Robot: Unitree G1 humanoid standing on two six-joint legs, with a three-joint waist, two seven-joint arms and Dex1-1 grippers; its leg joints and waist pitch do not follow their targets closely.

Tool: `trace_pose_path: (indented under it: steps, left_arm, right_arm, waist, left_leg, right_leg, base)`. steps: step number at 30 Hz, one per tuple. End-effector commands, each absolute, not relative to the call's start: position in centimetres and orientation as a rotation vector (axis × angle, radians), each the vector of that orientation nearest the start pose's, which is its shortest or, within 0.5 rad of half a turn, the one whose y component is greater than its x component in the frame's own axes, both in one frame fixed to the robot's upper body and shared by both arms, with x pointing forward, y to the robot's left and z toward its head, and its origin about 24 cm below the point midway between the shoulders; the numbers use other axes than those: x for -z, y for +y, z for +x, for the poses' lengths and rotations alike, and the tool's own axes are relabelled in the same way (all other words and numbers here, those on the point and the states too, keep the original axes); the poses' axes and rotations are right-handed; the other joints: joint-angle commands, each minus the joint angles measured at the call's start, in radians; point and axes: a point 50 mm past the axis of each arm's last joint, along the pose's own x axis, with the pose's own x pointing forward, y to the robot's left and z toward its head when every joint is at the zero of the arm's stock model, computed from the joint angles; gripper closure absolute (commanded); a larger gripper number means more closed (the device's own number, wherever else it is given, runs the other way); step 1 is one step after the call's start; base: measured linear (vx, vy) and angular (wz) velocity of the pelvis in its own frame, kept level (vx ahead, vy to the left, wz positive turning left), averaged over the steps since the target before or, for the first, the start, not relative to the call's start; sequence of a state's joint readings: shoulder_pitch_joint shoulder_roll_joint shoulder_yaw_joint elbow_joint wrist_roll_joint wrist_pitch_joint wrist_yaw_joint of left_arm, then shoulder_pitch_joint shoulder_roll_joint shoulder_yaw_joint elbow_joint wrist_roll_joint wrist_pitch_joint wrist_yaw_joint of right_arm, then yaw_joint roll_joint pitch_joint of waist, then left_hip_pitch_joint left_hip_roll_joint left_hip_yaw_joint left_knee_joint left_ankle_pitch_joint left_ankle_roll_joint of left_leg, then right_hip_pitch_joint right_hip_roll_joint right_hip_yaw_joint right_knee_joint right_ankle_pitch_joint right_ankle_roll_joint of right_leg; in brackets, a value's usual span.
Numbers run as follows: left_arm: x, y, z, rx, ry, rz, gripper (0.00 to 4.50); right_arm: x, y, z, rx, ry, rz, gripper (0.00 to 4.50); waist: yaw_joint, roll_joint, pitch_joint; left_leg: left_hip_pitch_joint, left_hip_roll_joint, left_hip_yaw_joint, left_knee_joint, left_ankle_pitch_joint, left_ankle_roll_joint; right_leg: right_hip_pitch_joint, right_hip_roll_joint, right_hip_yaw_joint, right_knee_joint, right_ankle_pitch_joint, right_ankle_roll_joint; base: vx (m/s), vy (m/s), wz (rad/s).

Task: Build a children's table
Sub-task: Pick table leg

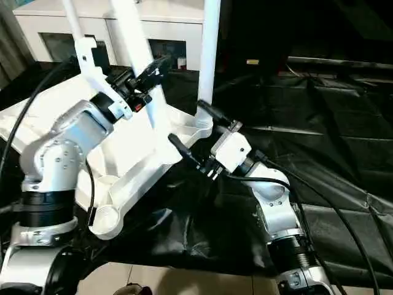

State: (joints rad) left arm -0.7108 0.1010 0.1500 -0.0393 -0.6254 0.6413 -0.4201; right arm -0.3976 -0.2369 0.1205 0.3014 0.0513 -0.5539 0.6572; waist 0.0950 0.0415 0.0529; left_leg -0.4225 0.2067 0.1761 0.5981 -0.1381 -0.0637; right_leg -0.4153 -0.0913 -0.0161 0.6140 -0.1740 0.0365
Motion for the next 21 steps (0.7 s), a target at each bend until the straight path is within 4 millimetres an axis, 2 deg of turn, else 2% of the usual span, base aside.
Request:
trace_pose_path:
  steps: [1, 8, 14, 17, 18, 21]
  left_arm:
    - [-22.4, 9.5, 32.0, 0.897, -0.198, -0.413, 2.65]
    - [-22.4, 9.3, 31.8, 0.919, -0.199, -0.411, 2.65]
    - [-22.2, 8.5, 31.5, 0.949, -0.184, -0.394, 2.65]
    - [-21.6, 8.2, 31.6, 0.948, -0.165, -0.312, 2.65]
    - [-21.6, 8.2, 31.6, 0.948, -0.165, -0.312, 2.65]
    - [-21.6, 8.5, 31.6, 0.960, -0.164, -0.305, 2.65]
  right_arm:
    - [-11.8, -11.4, 29.9, -0.849, -0.536, -0.376, 0.00]
    - [-11.5, -11.1, 30.1, -0.887, -0.503, -0.373, 0.00]
    - [-11.7, -11.0, 30.4, -0.879, -0.496, -0.315, 0.00]
    - [-12.3, -10.9, 30.9, -0.851, -0.481, -0.184, 0.00]
    - [-12.3, -10.9, 30.9, -0.851, -0.481, -0.184, 0.00]
    - [-12.4, -11.2, 31.4, -0.865, -0.395, -0.024, 0.00]
  waist:
    - [-0.003, -0.021, -0.076]
    - [-0.008, -0.023, -0.074]
    - [-0.006, -0.024, -0.075]
    - [-0.006, -0.024, -0.075]
    - [-0.007, -0.024, -0.075]
    - [-0.007, -0.022, -0.075]
  left_leg:
    - [0.030, -0.001, 0.006, -0.063, -0.266, 0.054]
    - [0.030, -0.002, 0.006, -0.064, -0.280, 0.047]
    - [0.031, -0.001, 0.005, -0.065, -0.274, 0.050]
    - [0.031, -0.001, 0.004, -0.066, -0.276, 0.052]
    - [0.031, -0.001, 0.004, -0.066, -0.276, 0.052]
    - [0.032, 0.000, 0.004, -0.067, -0.271, 0.049]
  right_leg:
    - [0.042, -0.012, 0.002, -0.067, -0.194, -0.198]
    - [0.041, -0.011, 0.003, -0.073, -0.235, -0.179]
    - [0.041, -0.011, 0.003, -0.070, -0.207, -0.186]
    - [0.042, -0.011, 0.003, -0.070, -0.209, -0.187]
    - [0.042, -0.011, 0.004, -0.070, -0.208, -0.186]
    - [0.043, -0.010, 0.004, -0.068, -0.195, -0.192]
  base:
    - [0.000, 0.000, 0.00]
    - [0.000, 0.000, 0.00]
    - [0.000, 0.000, 0.00]
    - [0.000, 0.000, 0.00]
    - [0.000, 0.000, 0.00]
    - [0.000, 0.000, 0.00]
